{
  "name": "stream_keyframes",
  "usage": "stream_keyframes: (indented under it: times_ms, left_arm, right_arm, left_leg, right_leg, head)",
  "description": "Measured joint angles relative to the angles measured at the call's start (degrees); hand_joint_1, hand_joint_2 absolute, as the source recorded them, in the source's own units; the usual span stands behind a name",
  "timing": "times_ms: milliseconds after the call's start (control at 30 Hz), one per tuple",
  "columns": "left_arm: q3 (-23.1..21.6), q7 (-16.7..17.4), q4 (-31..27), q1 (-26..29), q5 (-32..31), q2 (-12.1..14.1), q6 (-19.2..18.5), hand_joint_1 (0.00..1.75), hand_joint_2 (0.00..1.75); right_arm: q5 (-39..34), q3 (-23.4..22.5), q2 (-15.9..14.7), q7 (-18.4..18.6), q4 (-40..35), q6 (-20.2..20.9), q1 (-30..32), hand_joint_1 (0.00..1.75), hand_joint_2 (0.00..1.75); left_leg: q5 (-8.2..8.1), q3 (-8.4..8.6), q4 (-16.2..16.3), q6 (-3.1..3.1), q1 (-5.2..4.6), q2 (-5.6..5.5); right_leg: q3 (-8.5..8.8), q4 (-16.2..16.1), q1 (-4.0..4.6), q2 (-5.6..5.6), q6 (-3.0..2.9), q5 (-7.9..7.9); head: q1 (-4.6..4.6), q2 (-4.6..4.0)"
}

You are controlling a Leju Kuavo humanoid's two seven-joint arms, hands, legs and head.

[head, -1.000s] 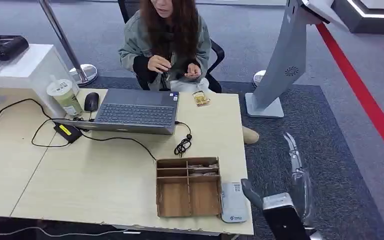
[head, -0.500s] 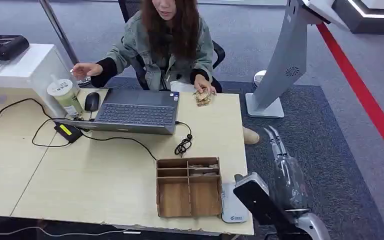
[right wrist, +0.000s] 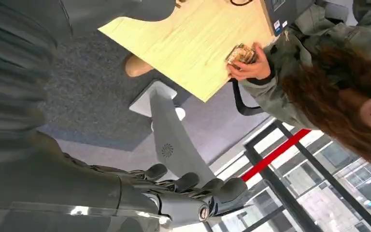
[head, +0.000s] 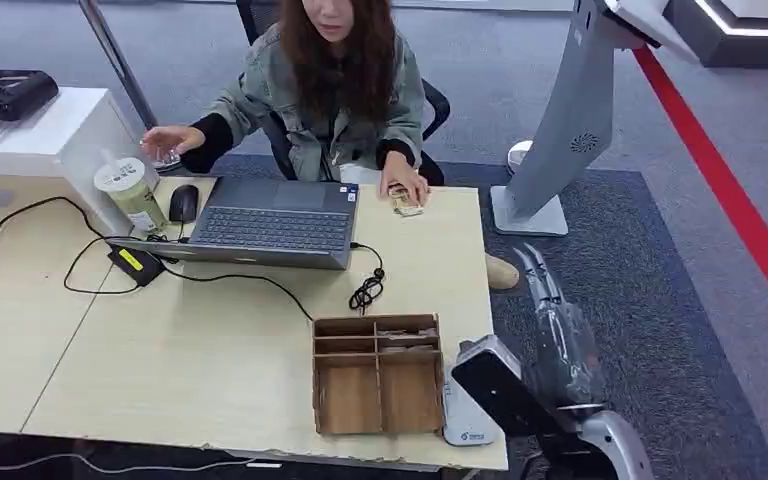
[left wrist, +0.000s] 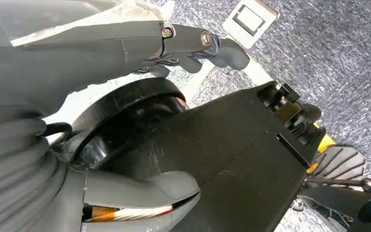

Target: Pass the card to the sensor for recognition and then transmit it.

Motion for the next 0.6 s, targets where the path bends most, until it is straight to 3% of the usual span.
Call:
stream_keyframes:
  times_ms: [600]
  left_arm:
    - [-0.2,-0.1,0.0,-0.1,-0.7,0.3,-0.3,0.0,1.75]
  right_arm:
    - [-2.0,2.0,2.0,-0.9,5.3,0.6,-1.2,0.0,1.75]
  left_leg:
    - [0.0,-0.01,0.0,0.0,0.01,-0.01]
  right_leg:
    - [0.0,0.0,0.0,0.0,0.0,0.0]
  head:
    - [0.0,0.0]
